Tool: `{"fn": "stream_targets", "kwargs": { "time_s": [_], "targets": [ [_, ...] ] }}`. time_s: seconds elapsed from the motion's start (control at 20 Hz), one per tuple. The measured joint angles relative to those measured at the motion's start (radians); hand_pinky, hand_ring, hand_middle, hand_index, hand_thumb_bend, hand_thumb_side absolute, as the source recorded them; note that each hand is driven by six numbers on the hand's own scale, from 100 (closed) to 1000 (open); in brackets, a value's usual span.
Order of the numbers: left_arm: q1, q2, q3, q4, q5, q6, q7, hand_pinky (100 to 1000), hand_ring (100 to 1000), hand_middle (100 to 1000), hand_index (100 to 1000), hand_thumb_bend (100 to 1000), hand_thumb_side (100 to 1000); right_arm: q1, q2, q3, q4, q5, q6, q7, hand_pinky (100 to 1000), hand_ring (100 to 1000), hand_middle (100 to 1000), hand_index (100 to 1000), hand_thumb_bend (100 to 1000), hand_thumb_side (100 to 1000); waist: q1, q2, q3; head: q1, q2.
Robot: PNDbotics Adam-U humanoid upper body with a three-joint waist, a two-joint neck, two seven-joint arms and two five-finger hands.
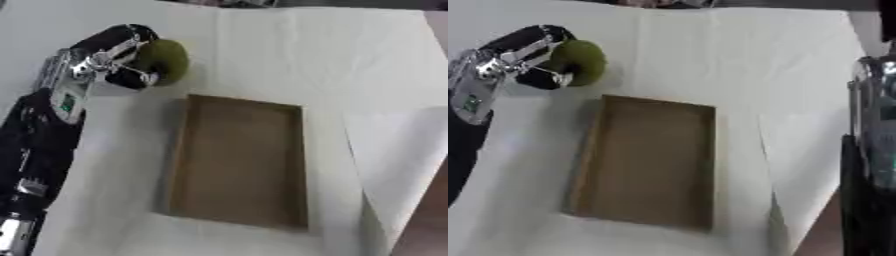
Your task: Pick up objects on the table and place them in the box.
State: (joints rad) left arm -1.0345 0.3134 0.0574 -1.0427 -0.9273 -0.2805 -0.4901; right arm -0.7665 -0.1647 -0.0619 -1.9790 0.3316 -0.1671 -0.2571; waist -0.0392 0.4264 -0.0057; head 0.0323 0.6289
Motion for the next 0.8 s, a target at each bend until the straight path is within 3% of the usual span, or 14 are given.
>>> {"fn": "stream_targets", "kwargs": {
  "time_s": [0.1, 0.3, 0.5, 0.8],
  "targets": [
    [0.005, 0.000, 0.000, -0.009, 0.032, 0.007, -0.018, 837, 846, 727, 759, 100, 300, 0.002, 0.000, 0.000, 0.000, 0.000, 0.000, 0.000, 831, 529, 671, 758, 100, 566, -0.001, 0.000, 0.001, 0.000, 0.003],
    [0.010, 0.000, -0.010, -0.039, 0.093, 0.017, -0.030, 738, 739, 589, 701, 100, 346, 0.002, 0.000, -0.003, 0.000, 0.000, 0.003, -0.004, 830, 529, 670, 759, 100, 566, -0.004, -0.001, 0.004, -0.003, 0.004],
    [0.014, 0.002, -0.018, -0.085, 0.123, 0.024, -0.002, 674, 668, 530, 646, 100, 397, 0.003, 0.000, -0.005, 0.000, 0.000, 0.004, -0.005, 829, 530, 670, 759, 100, 566, -0.007, -0.004, 0.007, -0.005, 0.005],
    [0.018, 0.011, -0.045, -0.197, 0.111, -0.016, 0.087, 664, 654, 531, 646, 100, 231, 0.007, 0.000, -0.012, 0.000, 0.004, 0.002, -0.008, 827, 533, 668, 759, 100, 568, -0.008, -0.013, 0.009, -0.010, 0.013]
  ]
}}
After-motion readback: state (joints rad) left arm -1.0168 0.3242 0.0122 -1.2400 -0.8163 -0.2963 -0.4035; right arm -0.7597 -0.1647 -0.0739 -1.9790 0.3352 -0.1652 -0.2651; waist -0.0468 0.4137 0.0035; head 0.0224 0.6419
